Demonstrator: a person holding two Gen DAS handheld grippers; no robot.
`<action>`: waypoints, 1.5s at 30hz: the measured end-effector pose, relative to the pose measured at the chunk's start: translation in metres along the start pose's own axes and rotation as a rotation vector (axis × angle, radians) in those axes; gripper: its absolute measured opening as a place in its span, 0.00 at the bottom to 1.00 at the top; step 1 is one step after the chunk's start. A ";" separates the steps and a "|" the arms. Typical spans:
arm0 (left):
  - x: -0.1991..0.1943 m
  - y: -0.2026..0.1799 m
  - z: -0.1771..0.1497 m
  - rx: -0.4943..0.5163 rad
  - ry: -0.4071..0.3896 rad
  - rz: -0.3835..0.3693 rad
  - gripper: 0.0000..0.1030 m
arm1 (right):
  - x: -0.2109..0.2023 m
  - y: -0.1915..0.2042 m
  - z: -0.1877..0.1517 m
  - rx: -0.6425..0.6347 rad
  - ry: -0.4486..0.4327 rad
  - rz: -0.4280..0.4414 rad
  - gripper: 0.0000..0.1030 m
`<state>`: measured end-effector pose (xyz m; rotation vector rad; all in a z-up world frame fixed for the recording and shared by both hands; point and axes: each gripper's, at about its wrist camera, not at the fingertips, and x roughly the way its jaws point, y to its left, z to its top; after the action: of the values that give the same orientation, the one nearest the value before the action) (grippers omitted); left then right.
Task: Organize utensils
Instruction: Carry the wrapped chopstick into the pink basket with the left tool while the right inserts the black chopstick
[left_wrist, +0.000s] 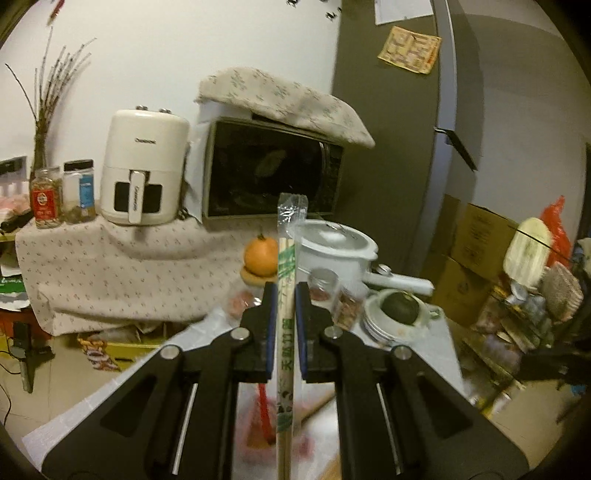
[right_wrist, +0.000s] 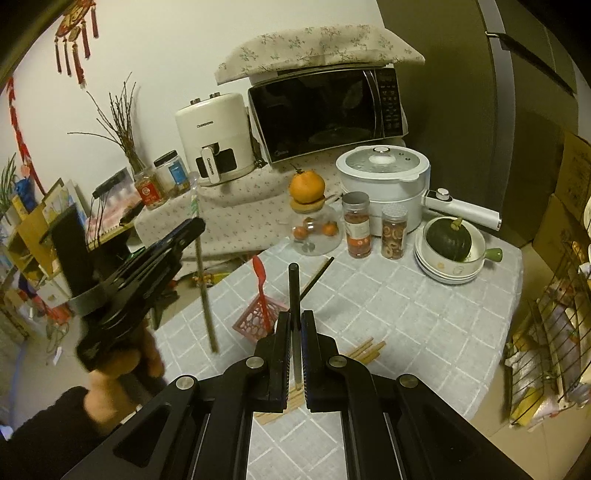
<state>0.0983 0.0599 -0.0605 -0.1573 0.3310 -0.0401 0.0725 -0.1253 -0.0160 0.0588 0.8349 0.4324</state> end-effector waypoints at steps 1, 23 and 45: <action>0.006 0.002 -0.001 -0.012 -0.010 0.005 0.11 | 0.001 -0.001 0.001 0.000 0.001 0.000 0.05; 0.069 0.001 -0.036 0.106 0.075 0.013 0.11 | 0.023 0.007 0.021 0.000 0.010 0.025 0.05; 0.001 0.060 -0.026 -0.068 0.417 0.110 0.59 | 0.027 0.040 0.047 0.012 -0.113 0.068 0.05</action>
<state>0.0916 0.1155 -0.0943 -0.1975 0.7575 0.0479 0.1087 -0.0730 0.0058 0.1219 0.7259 0.4842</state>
